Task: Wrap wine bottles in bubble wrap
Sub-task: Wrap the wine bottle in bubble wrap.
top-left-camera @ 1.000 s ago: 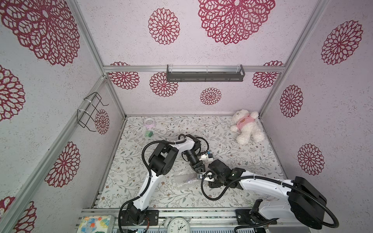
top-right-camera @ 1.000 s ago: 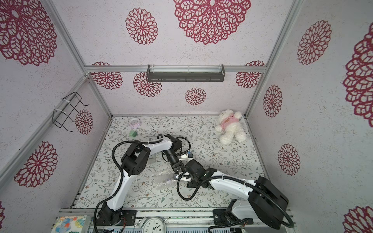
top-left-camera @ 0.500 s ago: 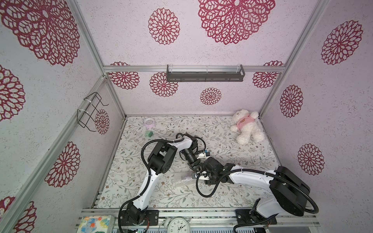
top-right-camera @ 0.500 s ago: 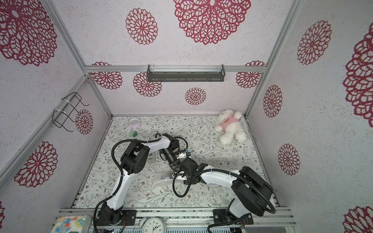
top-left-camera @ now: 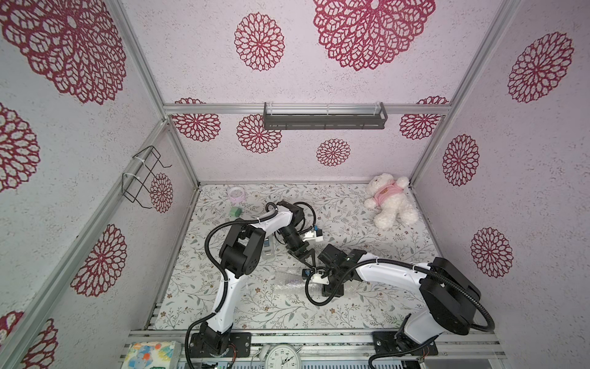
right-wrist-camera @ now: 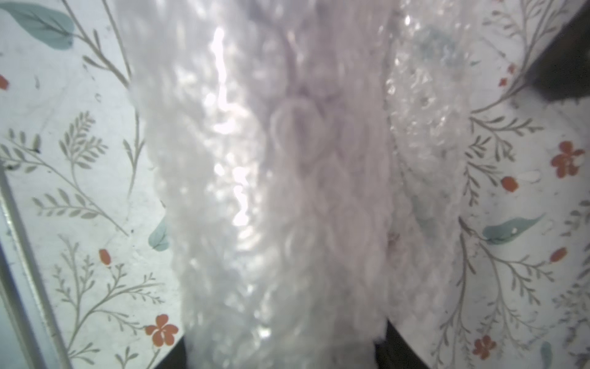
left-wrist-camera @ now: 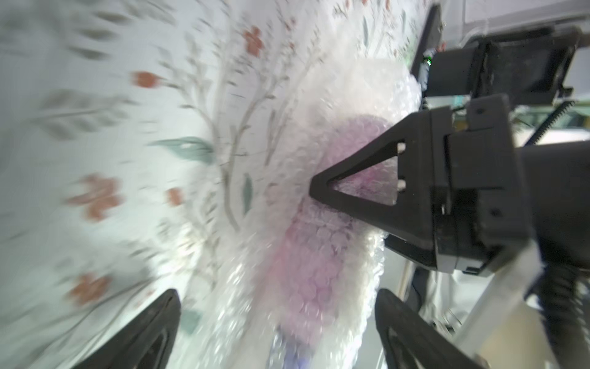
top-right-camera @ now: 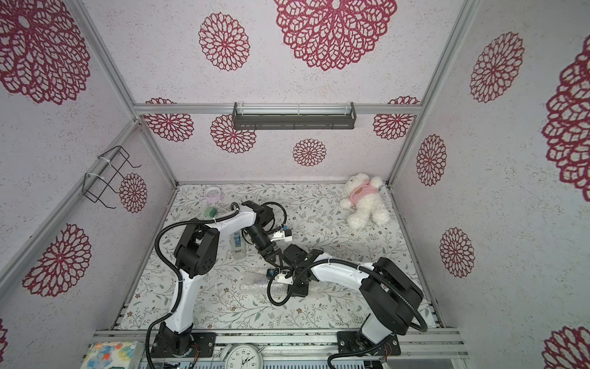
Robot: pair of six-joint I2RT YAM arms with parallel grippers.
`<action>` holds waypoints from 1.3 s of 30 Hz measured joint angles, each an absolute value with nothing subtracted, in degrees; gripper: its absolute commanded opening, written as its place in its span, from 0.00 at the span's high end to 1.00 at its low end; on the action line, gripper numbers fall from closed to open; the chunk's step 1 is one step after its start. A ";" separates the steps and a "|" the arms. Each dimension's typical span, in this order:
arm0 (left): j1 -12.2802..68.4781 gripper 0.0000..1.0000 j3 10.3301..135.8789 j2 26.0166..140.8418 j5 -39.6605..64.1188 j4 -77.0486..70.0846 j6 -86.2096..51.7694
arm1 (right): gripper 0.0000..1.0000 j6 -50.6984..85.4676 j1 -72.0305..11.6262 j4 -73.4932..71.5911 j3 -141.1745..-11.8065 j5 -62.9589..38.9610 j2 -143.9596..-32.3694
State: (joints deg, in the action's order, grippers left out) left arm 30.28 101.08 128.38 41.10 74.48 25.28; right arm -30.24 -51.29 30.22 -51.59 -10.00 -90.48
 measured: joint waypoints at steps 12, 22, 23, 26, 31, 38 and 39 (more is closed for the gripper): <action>19.51 0.03 88.64 104.01 12.40 56.58 6.42 | 0.62 -4.25 -45.71 28.69 -53.30 -18.17 -94.00; 13.41 0.02 75.44 90.45 15.33 45.10 -10.17 | 0.62 21.91 -38.00 10.92 -42.65 -21.12 -88.82; 13.61 0.04 73.43 89.80 16.58 43.51 -12.36 | 0.62 23.79 -37.45 9.63 -42.33 -21.08 -88.84; 15.57 0.08 67.18 88.25 19.62 37.87 -20.03 | 0.61 30.11 -36.12 5.15 -42.06 -20.40 -89.91; 25.26 0.05 64.18 89.91 20.32 30.22 -33.06 | 0.60 40.14 -35.09 -6.39 -41.17 -18.76 -92.71; 33.21 0.03 69.56 102.26 20.71 24.27 -42.63 | 0.54 47.86 -34.96 -16.99 -39.09 -16.93 -94.67; 33.61 0.05 70.96 104.51 20.73 23.81 -43.33 | 0.54 48.16 -34.96 -17.58 -39.09 -16.78 -94.87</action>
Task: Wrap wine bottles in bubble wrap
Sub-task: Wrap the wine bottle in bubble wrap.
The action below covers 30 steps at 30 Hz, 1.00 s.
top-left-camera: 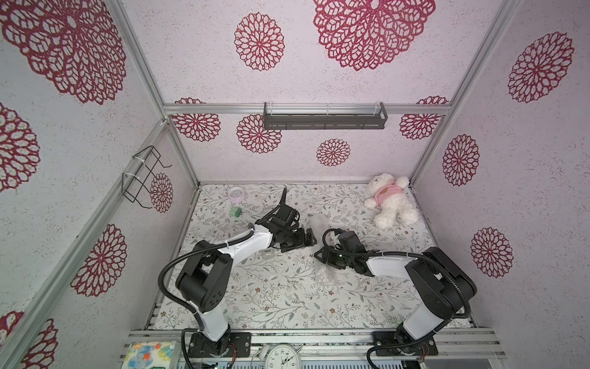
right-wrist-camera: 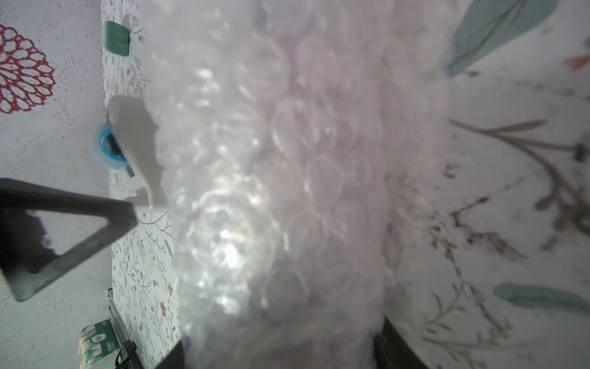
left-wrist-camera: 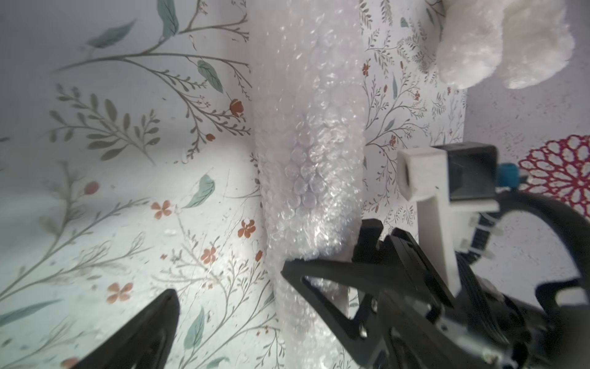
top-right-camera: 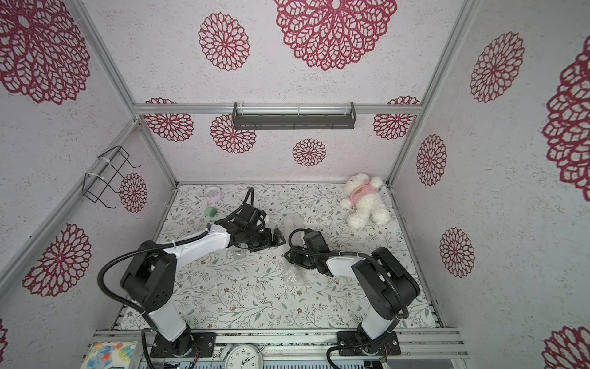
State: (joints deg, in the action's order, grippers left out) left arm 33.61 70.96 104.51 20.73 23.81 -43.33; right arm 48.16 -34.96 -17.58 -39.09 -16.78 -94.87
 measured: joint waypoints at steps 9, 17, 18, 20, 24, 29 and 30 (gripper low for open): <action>34.30 0.07 78.00 113.06 21.26 21.39 -46.70 | 0.52 48.66 -34.96 -19.16 -39.07 -16.75 -95.50; 34.89 0.24 79.66 119.55 24.38 16.95 -49.21 | 0.45 48.62 -34.79 -20.29 -39.59 -17.91 -96.53; 35.00 0.27 79.66 119.66 24.80 16.27 -49.84 | 0.43 48.62 -34.79 -20.27 -39.64 -17.91 -96.55; 35.20 0.32 79.66 119.70 25.06 15.55 -50.41 | 0.39 48.62 -34.79 -20.27 -39.64 -17.80 -96.53; 35.29 0.36 79.66 120.20 24.82 15.25 -51.18 | 0.31 48.07 -34.89 -19.44 -39.99 -17.43 -96.09; 35.33 0.36 79.66 120.25 24.12 15.22 -51.27 | 0.21 47.18 -35.05 -16.14 -40.38 -15.75 -94.39; 35.33 0.36 79.66 120.25 24.05 15.25 -51.24 | 0.19 47.09 -35.05 -15.09 -40.38 -15.03 -93.80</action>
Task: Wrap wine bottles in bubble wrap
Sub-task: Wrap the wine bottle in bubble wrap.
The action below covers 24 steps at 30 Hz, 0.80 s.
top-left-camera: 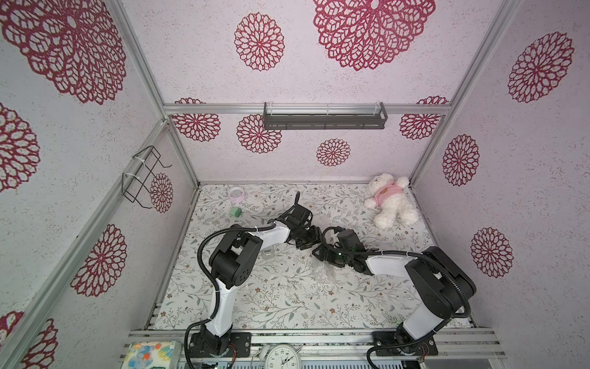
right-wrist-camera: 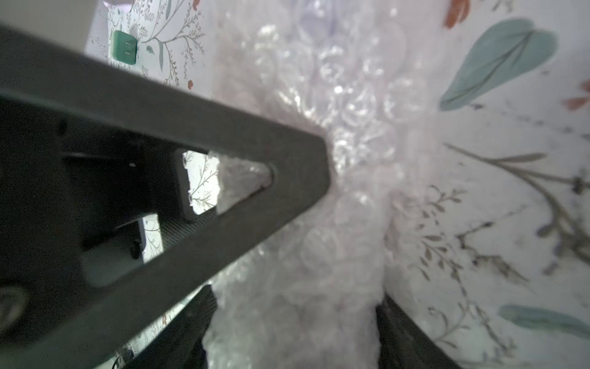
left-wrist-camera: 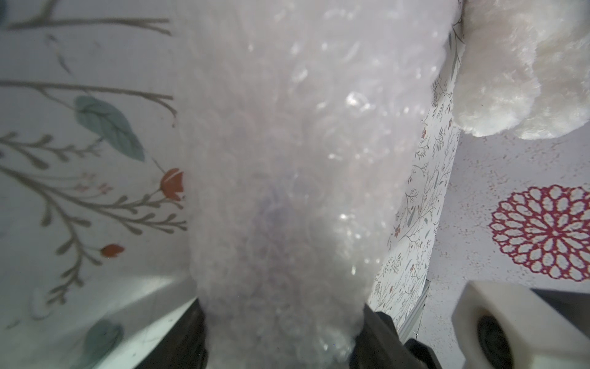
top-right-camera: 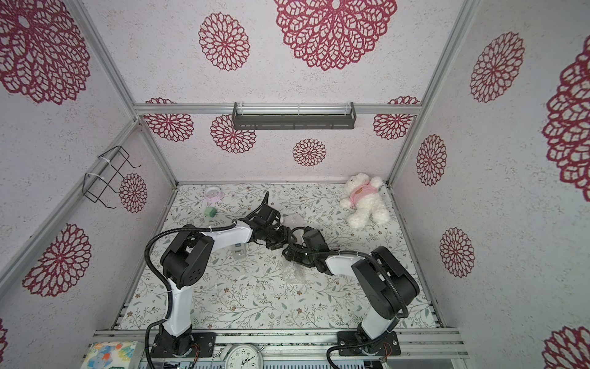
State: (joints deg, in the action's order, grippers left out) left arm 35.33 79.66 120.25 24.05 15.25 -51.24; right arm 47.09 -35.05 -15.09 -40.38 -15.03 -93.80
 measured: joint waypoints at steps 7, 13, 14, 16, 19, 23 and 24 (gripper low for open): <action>35.38 0.35 79.77 120.25 23.31 15.35 -51.22 | 0.07 45.98 -34.96 -7.49 -40.18 -11.05 -89.23; 36.03 0.28 81.60 120.29 21.26 18.48 -50.30 | 0.10 44.88 -34.74 0.16 -39.72 -7.68 -80.82; 36.14 0.27 81.95 120.29 20.86 19.16 -50.11 | 0.12 44.47 -34.59 1.41 -39.70 -7.07 -78.67; 36.27 0.24 82.56 120.29 20.18 20.36 -49.56 | 0.16 43.72 -34.17 3.27 -39.72 -6.04 -74.87; 36.34 0.20 82.91 120.29 19.88 21.56 -49.17 | 0.24 42.48 -33.34 4.86 -39.70 -5.10 -70.74; 36.38 0.14 83.48 120.11 19.68 23.03 -48.23 | 0.32 41.28 -32.71 6.33 -39.72 -4.97 -70.19; 36.38 0.12 83.48 120.01 19.59 23.55 -47.92 | 0.34 40.99 -32.69 6.66 -39.72 -5.23 -70.48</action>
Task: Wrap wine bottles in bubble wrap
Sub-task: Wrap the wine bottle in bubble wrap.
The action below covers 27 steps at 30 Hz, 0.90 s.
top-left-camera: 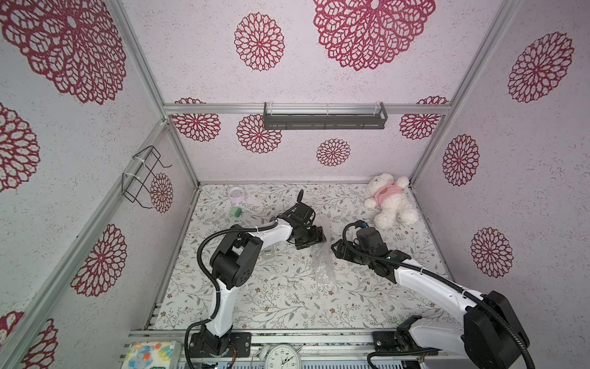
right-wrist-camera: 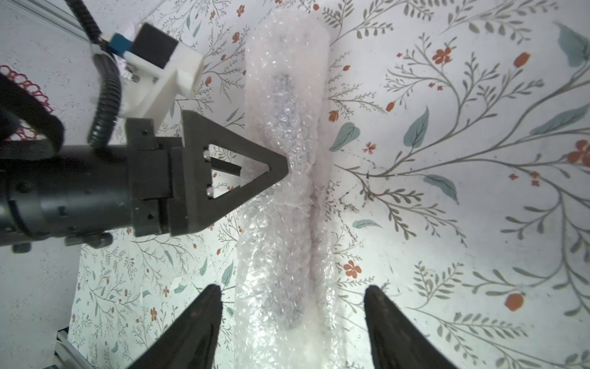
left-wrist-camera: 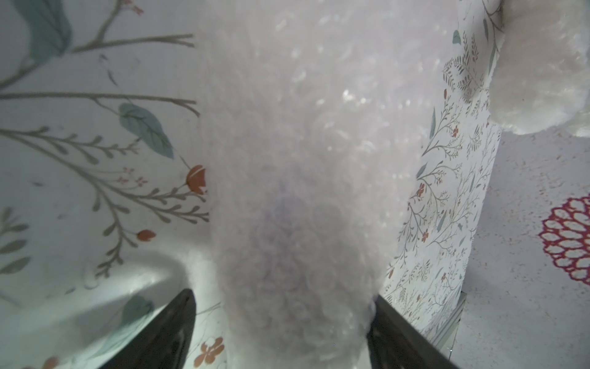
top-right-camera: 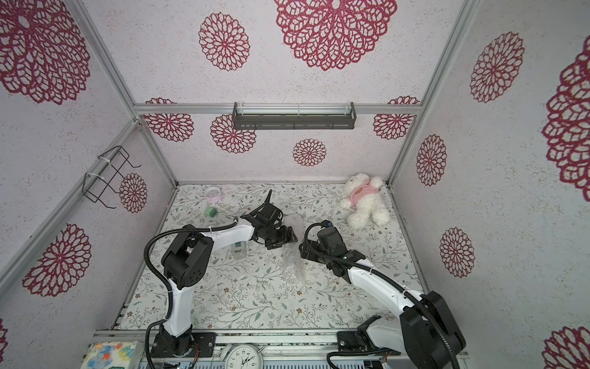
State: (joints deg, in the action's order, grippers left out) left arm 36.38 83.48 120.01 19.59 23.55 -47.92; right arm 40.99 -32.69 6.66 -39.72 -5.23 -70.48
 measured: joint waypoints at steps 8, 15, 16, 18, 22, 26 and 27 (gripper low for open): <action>36.38 0.03 83.53 117.40 18.85 27.14 -44.88 | 0.52 40.01 -32.67 7.35 -39.88 -7.27 -71.61; 35.99 0.03 85.32 115.20 18.98 29.63 -42.37 | 0.54 39.35 -32.67 8.05 -41.98 -7.29 -71.61; 35.94 0.03 85.60 115.07 18.98 29.85 -42.02 | 0.55 39.27 -32.67 8.21 -42.37 -7.27 -71.61; 35.77 0.03 86.21 114.28 18.87 31.20 -41.21 | 0.55 38.72 -32.67 8.75 -43.33 -7.25 -71.61; 35.20 0.03 87.09 110.74 16.62 35.24 -38.35 | 0.57 37.74 -32.69 9.87 -45.32 -7.07 -71.61; 32.86 0.03 84.82 102.17 11.68 38.19 -35.09 | 0.56 35.53 -34.79 10.94 -49.17 -5.43 -72.95; 31.46 0.03 82.87 98.78 10.76 38.39 -34.57 | 0.56 34.92 -35.97 11.07 -50.85 -4.69 -74.08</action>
State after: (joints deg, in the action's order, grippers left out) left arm 31.46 82.87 98.78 10.76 38.39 -34.57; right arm 34.92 -35.97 11.07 -50.85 -4.69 -74.08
